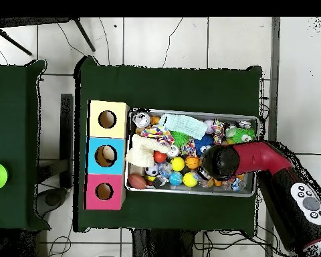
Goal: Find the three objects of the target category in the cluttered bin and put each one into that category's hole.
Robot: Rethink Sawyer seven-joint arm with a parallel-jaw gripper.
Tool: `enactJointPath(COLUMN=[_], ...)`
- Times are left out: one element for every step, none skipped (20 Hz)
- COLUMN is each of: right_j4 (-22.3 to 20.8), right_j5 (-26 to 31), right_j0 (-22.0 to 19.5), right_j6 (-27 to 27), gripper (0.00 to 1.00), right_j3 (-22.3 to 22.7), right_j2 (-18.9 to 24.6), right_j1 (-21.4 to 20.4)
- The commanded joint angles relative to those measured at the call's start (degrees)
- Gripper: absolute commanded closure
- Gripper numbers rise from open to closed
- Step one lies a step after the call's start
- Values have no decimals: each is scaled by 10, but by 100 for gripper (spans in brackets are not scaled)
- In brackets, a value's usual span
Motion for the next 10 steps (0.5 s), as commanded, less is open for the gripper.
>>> enactJointPath(right_j4=[52,59,69,76,86,92,100,108,125,134], right_j5=[-37,-42,-49,-53,-60,-62,-72,-82,-97,-101], right_j0=[26,27,30,33,38,41,42,43,36,38], right_j6=[36,37,41,45,55,56,59,61,61,60], gripper=[100,100,100,100,100,100,100,100,100,100], right_j3=[87,90,96,98,102,104,108,112,120,122], right_j2=[27,31,38,39,43,43,48,53,67,69], right_j1=[-52,-53,-57,-60,-66,-70,-73,-77,-77,-79])
